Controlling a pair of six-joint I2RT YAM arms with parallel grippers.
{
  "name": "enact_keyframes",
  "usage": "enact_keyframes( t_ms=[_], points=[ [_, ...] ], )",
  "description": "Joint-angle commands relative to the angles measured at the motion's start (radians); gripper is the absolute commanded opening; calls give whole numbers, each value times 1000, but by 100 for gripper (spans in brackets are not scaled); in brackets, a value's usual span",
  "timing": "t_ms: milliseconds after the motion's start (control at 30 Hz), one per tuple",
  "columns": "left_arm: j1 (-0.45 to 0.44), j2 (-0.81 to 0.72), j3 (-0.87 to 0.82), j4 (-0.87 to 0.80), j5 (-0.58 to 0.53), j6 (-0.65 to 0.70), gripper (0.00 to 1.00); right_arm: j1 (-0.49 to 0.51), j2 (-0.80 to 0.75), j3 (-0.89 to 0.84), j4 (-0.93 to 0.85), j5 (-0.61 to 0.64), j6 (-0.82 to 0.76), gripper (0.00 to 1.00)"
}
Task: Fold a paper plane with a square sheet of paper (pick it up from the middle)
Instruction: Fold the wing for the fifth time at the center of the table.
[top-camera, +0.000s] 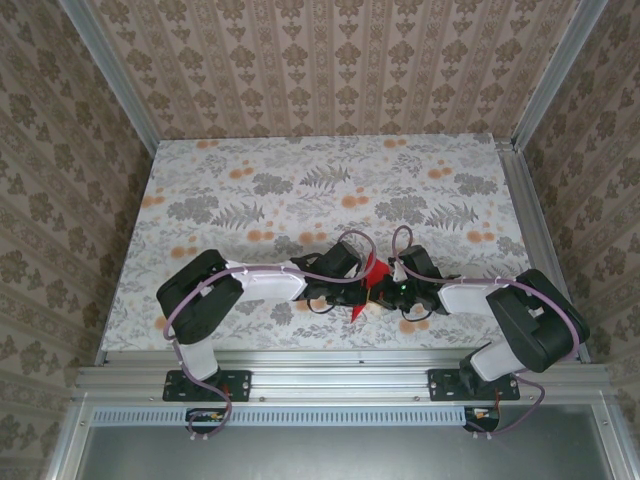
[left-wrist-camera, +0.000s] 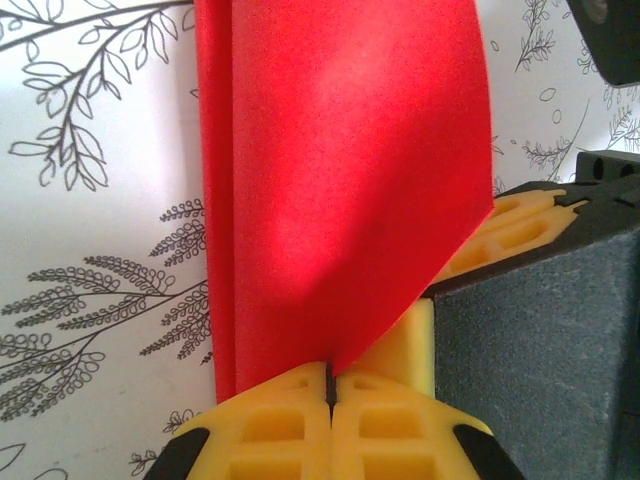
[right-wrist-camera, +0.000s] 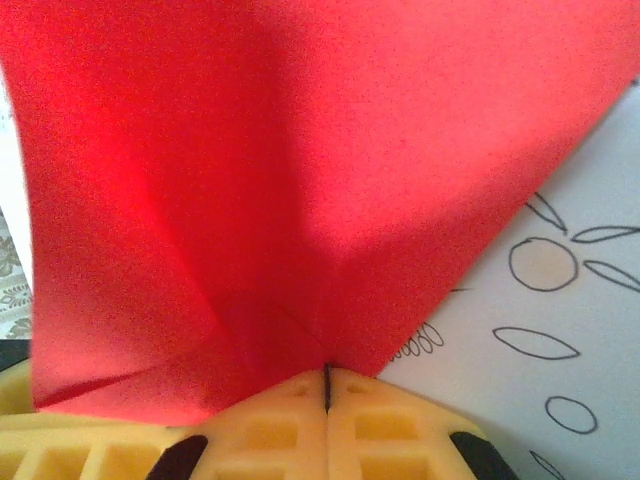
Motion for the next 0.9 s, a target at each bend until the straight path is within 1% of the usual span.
enact_keyframes(
  t_ms=[0,267,500,600,767,867],
  points=[
    [-4,20,-21,31,26,-13,1,7,-18,-27,-25,0,12,0],
    [4,40,-41,54,36,-12,1,4,-65,-31,-27,-6,20,0],
    [11,60,-33,60,46,-9,1,1,-62,-32,-5,-17,29,0],
    [14,68,-37,62,47,-6,1,-7,-91,-27,-22,-19,26,0],
    [21,73,-42,64,49,-2,2,-36,-187,-28,-75,-26,12,8],
    [22,74,-41,63,48,3,4,-59,-214,-29,-95,-34,0,13]
  ],
)
